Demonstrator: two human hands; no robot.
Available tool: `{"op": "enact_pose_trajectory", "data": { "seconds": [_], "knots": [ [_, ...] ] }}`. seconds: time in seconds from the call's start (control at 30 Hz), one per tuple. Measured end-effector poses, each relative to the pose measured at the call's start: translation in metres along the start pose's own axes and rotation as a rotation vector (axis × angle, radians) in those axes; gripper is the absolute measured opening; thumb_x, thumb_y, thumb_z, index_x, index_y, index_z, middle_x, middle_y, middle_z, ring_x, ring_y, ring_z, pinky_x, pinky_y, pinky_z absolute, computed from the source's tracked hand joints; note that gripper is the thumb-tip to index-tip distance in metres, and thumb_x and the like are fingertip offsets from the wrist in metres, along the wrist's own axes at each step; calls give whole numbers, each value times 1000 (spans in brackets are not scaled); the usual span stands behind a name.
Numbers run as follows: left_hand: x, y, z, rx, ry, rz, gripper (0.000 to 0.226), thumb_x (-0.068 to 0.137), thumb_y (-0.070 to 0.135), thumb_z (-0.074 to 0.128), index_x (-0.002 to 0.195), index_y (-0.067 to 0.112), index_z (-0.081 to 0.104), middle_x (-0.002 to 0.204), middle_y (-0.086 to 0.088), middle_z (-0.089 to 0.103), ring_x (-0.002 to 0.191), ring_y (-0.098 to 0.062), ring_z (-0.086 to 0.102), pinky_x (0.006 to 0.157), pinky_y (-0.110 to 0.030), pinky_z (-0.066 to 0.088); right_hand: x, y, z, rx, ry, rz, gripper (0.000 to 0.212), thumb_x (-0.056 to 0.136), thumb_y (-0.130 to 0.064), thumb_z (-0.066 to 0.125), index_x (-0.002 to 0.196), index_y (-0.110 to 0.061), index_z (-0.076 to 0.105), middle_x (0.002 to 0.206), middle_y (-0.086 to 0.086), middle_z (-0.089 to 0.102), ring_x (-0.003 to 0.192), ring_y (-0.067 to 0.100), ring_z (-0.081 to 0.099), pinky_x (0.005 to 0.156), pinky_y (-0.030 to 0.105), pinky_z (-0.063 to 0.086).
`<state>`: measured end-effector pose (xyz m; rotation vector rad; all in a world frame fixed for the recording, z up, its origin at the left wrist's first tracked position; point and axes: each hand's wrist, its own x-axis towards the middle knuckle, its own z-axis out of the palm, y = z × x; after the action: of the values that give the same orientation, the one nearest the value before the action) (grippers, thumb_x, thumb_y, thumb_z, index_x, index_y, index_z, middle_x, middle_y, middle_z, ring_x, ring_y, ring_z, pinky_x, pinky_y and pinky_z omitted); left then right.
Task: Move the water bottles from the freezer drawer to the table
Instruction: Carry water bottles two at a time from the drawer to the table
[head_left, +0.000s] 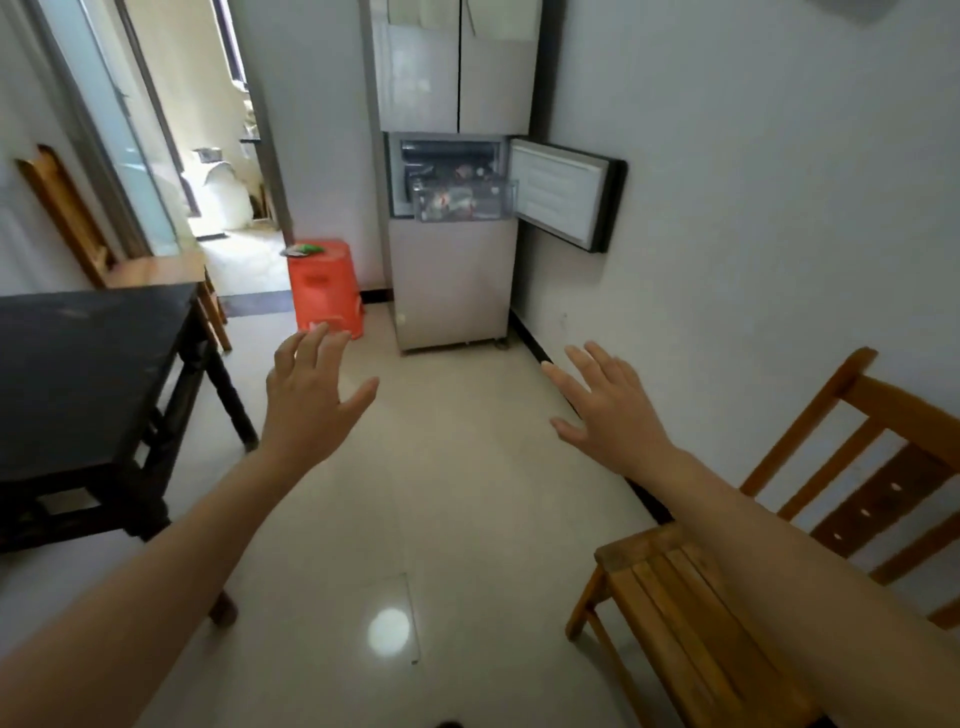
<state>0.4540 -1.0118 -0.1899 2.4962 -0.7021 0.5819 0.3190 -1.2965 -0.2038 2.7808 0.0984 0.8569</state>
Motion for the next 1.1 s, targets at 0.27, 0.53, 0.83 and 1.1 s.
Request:
{"op": "enact_pose_trajectory", "data": {
  "seconds": [0.27, 0.53, 0.83, 1.1],
  "knots": [
    [118, -22, 65, -64, 24, -53, 60, 85, 34, 61, 133, 6, 41, 142, -19, 38, 132, -38, 29, 105, -51, 27, 101, 64, 67, 17, -30, -52, 76, 61, -32, 80, 125, -18, 41, 122, 22, 57, 114, 43, 53, 86, 54, 46],
    [224, -11, 134, -118, -16, -14, 67, 77, 45, 45, 131, 6, 43, 139, -18, 39, 130, -37, 30, 104, -49, 27, 167, 144, 139, 18, 30, 12, 65, 67, -37, 71, 123, -17, 45, 119, 18, 58, 115, 37, 49, 85, 50, 46],
    [374, 11, 219, -82, 25, 13, 65, 78, 45, 45, 132, 7, 42, 141, -16, 39, 130, -36, 31, 103, -51, 30, 271, 266, 223, 38, 104, 19, 71, 65, -30, 80, 122, -17, 41, 120, 22, 57, 115, 43, 52, 85, 54, 45],
    [488, 3, 278, -77, 78, -76, 69, 77, 51, 43, 133, 10, 42, 140, -14, 41, 130, -34, 31, 105, -46, 27, 395, 351, 315, 132, 110, -23, 63, 67, -33, 75, 121, -10, 53, 120, 25, 57, 113, 45, 53, 85, 58, 44]
  ]
}}
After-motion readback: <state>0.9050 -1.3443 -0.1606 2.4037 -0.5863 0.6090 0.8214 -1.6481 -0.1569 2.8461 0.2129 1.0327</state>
